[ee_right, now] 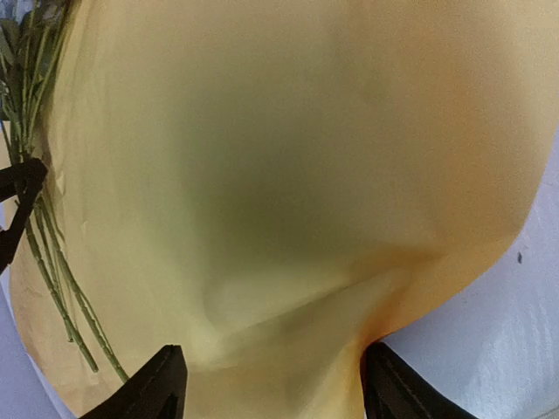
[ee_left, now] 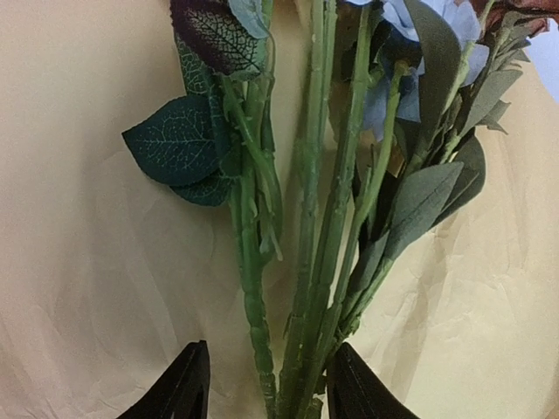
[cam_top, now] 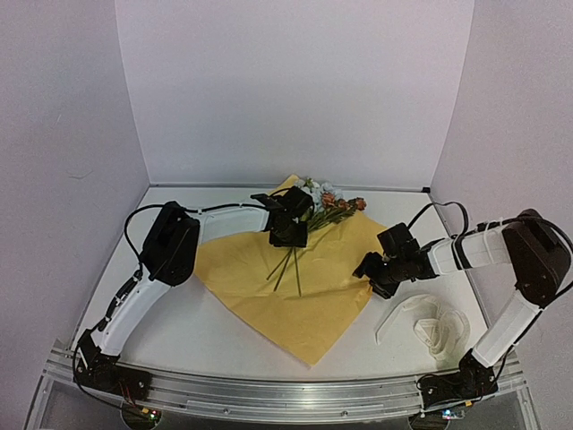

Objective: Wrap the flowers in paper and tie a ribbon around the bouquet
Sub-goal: Adjust the flattened wrapping paper at the center of the board.

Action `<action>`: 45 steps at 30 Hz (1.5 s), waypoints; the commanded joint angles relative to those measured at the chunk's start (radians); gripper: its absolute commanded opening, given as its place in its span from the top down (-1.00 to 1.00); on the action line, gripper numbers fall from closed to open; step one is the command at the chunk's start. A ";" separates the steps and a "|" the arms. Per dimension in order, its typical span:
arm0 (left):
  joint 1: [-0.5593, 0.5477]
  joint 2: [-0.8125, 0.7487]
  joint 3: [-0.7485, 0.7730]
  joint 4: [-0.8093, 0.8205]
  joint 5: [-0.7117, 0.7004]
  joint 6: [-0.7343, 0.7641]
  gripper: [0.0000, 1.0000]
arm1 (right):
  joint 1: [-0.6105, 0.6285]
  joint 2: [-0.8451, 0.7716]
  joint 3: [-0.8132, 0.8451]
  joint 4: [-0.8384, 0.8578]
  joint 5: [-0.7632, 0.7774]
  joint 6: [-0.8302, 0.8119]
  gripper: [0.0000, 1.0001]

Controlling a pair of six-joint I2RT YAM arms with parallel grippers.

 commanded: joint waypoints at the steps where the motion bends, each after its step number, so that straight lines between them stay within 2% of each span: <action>1: 0.009 -0.037 -0.042 -0.014 0.031 -0.003 0.10 | 0.004 0.074 -0.081 0.083 -0.048 0.115 -0.17; 5: 0.009 -0.049 -0.056 -0.009 0.038 -0.017 0.24 | 0.005 0.058 -0.132 0.121 -0.029 0.165 0.31; 8: 0.010 -0.074 -0.096 0.009 0.024 -0.035 0.32 | 0.005 0.045 -0.168 0.138 -0.024 0.197 0.50; 17: 0.022 -0.161 -0.229 0.078 0.021 -0.110 0.65 | 0.051 0.002 -0.223 0.163 -0.017 0.252 0.55; 23: 0.030 -0.238 -0.309 0.138 0.061 -0.176 0.89 | 0.118 -0.034 -0.246 0.162 0.056 0.278 0.57; 27: 0.031 -0.271 -0.339 0.171 0.113 -0.213 0.98 | 0.153 -0.025 -0.239 0.163 0.088 0.299 0.58; 39: 0.031 -0.289 -0.402 0.229 0.238 -0.346 1.00 | 0.207 -0.046 -0.250 0.148 0.195 0.364 0.59; 45: 0.031 -0.277 -0.423 0.249 0.267 -0.342 1.00 | 0.248 -0.067 -0.257 0.131 0.235 0.395 0.55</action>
